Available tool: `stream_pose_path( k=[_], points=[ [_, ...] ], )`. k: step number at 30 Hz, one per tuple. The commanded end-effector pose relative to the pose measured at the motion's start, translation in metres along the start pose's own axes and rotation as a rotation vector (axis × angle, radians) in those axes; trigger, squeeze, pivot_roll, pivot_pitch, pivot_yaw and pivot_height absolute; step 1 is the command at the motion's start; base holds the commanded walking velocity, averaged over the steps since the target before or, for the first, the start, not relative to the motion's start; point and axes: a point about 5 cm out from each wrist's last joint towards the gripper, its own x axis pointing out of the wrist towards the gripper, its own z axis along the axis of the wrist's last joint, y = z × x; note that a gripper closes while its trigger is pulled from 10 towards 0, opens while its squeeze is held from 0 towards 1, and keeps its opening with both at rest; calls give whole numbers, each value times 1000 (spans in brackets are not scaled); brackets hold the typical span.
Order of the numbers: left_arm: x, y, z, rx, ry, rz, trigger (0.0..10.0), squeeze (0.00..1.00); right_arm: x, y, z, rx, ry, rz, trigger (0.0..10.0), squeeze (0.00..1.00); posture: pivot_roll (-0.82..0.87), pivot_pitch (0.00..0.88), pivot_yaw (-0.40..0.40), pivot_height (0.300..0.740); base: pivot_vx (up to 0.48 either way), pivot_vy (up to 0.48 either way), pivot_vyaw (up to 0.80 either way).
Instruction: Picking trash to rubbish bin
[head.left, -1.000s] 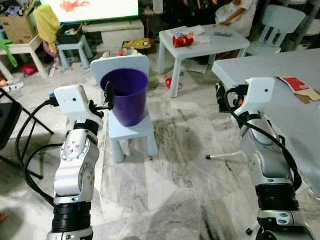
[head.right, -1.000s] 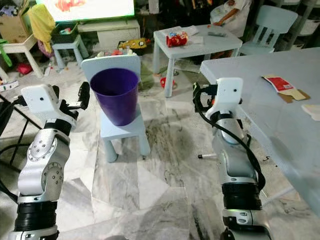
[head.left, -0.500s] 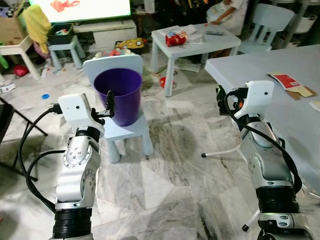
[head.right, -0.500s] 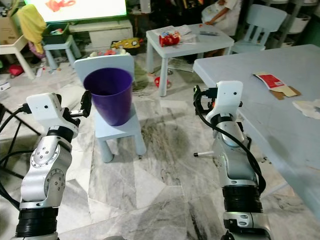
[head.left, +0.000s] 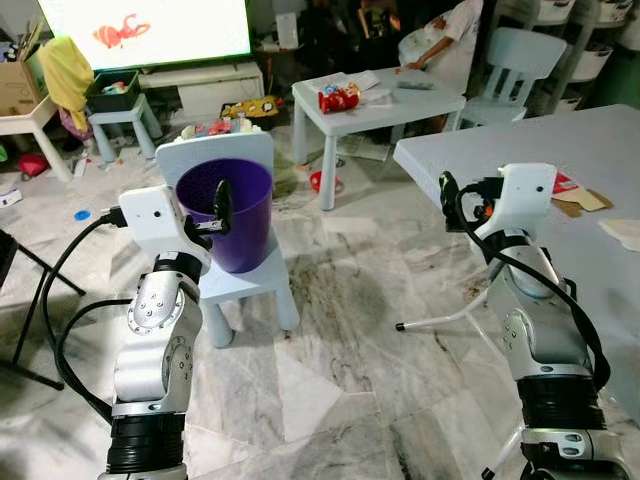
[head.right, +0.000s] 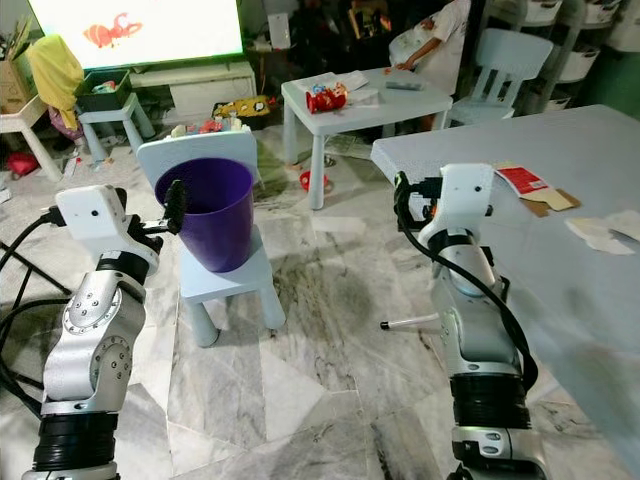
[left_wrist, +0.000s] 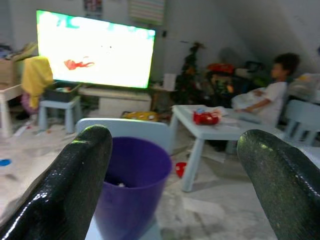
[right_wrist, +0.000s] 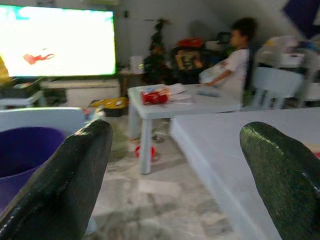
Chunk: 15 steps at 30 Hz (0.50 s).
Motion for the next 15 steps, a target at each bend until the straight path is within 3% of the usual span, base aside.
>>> stream_pose_path(
  k=[1, 8, 15],
  points=[
    [2, 3, 1, 4, -4, 9, 10000, 0, 2, 3, 3, -6, -12, 10, 10000, 0, 127, 1, -1, 740, 379, 0, 0],
    [2, 2, 1, 6, -2, 8, 10000, 0, 2, 2, 2, 1, -3, 8, 10000, 0, 129, 1, 0, 740, 376, 0, 0],
    [3, 2, 1, 3, 1, 5, 10000, 0, 2, 1, 1, 2, 0, 3, 10000, 0, 124, 1, 2, 740, 374, 0, -800]
  ],
)
